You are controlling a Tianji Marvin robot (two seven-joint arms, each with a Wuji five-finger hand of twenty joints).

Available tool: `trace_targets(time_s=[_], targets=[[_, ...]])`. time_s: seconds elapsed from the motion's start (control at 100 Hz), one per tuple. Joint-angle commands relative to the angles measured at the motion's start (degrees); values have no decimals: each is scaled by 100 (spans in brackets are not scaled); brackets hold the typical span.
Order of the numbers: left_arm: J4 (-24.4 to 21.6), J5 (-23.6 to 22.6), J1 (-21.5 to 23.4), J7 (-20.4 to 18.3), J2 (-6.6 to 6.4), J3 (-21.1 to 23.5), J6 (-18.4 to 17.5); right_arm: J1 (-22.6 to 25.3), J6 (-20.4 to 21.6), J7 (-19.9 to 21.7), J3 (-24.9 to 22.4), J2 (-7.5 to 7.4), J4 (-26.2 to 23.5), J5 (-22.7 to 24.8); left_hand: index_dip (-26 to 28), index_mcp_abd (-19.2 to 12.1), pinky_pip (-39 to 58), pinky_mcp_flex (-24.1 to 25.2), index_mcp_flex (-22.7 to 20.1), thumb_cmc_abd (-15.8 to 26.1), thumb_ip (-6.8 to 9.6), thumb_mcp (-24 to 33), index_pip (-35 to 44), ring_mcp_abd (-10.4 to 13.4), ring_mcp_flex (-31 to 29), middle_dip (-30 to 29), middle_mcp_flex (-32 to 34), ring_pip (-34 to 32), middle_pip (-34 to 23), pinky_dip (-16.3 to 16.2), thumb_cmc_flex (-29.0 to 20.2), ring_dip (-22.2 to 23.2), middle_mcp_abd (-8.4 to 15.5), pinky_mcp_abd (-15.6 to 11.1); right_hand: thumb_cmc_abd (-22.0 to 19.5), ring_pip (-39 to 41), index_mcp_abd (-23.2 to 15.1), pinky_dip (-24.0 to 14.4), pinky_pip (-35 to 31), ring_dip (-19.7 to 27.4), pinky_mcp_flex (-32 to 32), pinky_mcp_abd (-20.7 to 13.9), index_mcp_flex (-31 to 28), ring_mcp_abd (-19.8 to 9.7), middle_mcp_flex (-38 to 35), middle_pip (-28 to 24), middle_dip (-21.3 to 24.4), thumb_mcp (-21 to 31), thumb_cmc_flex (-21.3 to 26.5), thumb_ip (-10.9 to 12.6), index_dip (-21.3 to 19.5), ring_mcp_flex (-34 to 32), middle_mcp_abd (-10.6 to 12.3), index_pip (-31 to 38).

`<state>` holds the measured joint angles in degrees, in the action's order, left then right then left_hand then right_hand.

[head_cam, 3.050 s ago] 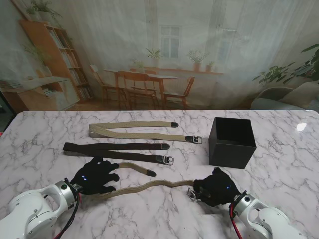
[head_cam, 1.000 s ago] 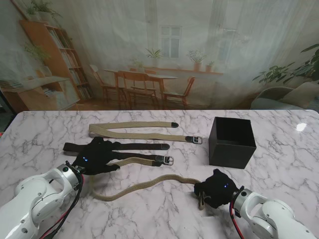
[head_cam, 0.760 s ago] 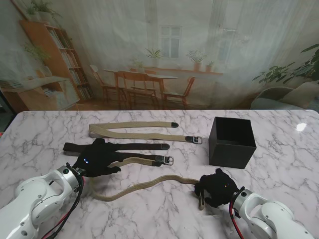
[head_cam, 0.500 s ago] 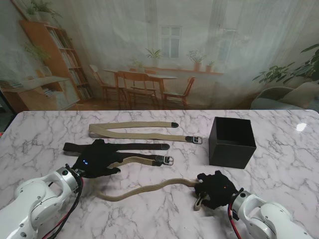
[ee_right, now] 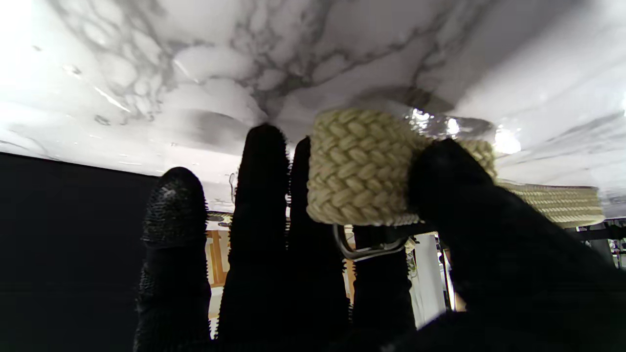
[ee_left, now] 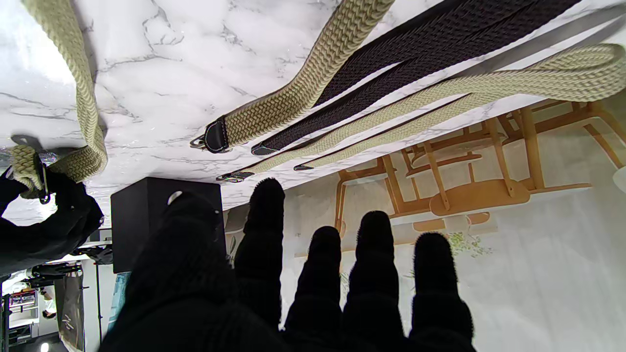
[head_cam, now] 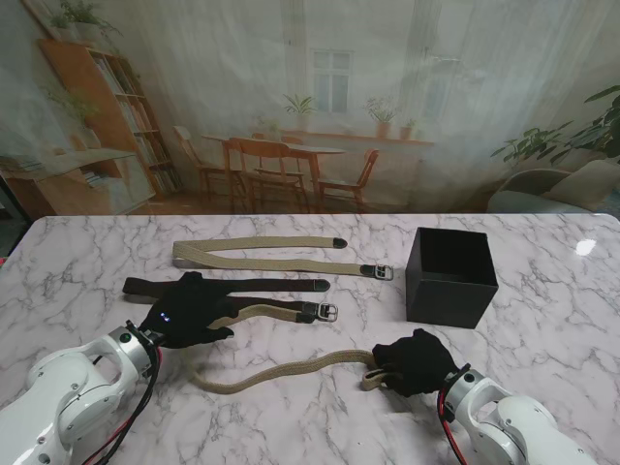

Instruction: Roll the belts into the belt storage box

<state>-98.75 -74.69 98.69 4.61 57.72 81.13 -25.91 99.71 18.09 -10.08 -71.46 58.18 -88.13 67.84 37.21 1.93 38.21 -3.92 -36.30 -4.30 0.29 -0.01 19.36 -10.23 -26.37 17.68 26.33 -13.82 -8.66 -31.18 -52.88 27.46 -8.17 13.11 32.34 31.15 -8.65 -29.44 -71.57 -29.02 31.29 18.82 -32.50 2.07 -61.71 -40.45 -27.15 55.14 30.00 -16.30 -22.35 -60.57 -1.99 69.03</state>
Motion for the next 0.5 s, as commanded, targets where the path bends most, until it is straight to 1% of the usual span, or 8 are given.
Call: trace_targets(time_s=[0.0, 0.05, 0.1, 0.15, 0.22, 0.3, 0.4, 0.49], targets=[[-13, -13, 8, -53, 9, -7, -21, -4, 48, -178, 67, -2, 237, 149, 19, 101, -175, 98, -58, 167, -108, -95, -63, -71, 183, -54, -156, 134, 129, 51, 53, -62, -99, 212, -213, 239, -238, -61, -211, -94, 92, -147, 171, -221, -761, -662, -81, 299, 309, 30, 316, -364, 646, -515], [-12, -15, 9, -52, 9, -5, -26, -27, 65, -256, 91, -5, 274, 174, 21, 108, -179, 101, -65, 169, -107, -92, -59, -70, 185, -54, -157, 135, 130, 51, 48, -62, -95, 211, -298, 187, 10, -13, -247, -77, 109, -191, 242, -307, -1110, -645, -54, 458, 225, 132, 774, -436, 660, -1276], [-13, -16, 10, -50, 9, -3, -27, -54, 88, -334, 115, -11, 318, 206, 23, 105, -179, 100, -71, 163, -108, -94, -55, -63, 173, -54, -154, 130, 129, 50, 49, -60, -91, 213, -515, 148, 174, 80, -284, -90, 118, -193, 429, -337, -1375, -571, -82, 697, -17, 822, 426, -488, 642, -2558], [-14, -16, 11, -48, 9, -1, -26, -79, 102, -376, 140, -8, 351, 196, 23, 99, -180, 100, -60, 167, -107, -91, -58, -67, 181, -54, -160, 133, 131, 49, 44, -61, -91, 209, -489, 158, 226, 95, -280, -96, 116, -165, 1033, -317, -1664, -529, -54, 751, -12, 886, 632, -556, 546, -3117], [-15, -18, 14, -45, 9, 0, -24, -119, 109, -477, 189, 5, 421, 144, 22, 111, -182, 100, -62, 171, -108, -94, -59, -62, 182, -53, -156, 135, 128, 48, 50, -61, -93, 213, -505, 211, -101, 89, -289, -101, 128, -61, 1728, -194, -2026, -490, -28, 782, 130, 904, 794, -742, 345, -3178], [-17, -22, 18, -47, 9, 3, -26, -138, 95, -522, 222, 17, 448, 90, 23, 109, -183, 99, -61, 169, -107, -93, -58, -67, 184, -53, -154, 136, 128, 48, 47, -61, -93, 210, -547, 396, -715, 78, -326, -127, 201, 27, 1969, 21, -2191, -748, -159, 813, 343, 947, 848, -1061, 172, -3035], [-22, -30, 22, -57, 7, 9, -27, -158, 96, -562, 255, 25, 479, 55, 23, 106, -187, 100, -62, 167, -108, -95, -57, -64, 178, -53, -159, 134, 130, 48, 51, -60, -87, 210, -626, 558, -1457, 96, -344, -149, 312, 168, 1767, 153, -2198, -977, -257, 811, 506, 955, 852, -1343, 73, -2905], [-23, -31, 27, -51, 8, 14, -24, -180, 156, -607, 277, 31, 512, 15, 22, 101, -187, 98, -64, 168, -108, -97, -57, -65, 181, -53, -161, 134, 129, 47, 57, -60, -89, 211, -716, 570, -1866, 129, -301, -144, 289, 288, 1067, 157, -2185, -926, -217, 765, 632, 940, 773, -1378, 41, -2675]])
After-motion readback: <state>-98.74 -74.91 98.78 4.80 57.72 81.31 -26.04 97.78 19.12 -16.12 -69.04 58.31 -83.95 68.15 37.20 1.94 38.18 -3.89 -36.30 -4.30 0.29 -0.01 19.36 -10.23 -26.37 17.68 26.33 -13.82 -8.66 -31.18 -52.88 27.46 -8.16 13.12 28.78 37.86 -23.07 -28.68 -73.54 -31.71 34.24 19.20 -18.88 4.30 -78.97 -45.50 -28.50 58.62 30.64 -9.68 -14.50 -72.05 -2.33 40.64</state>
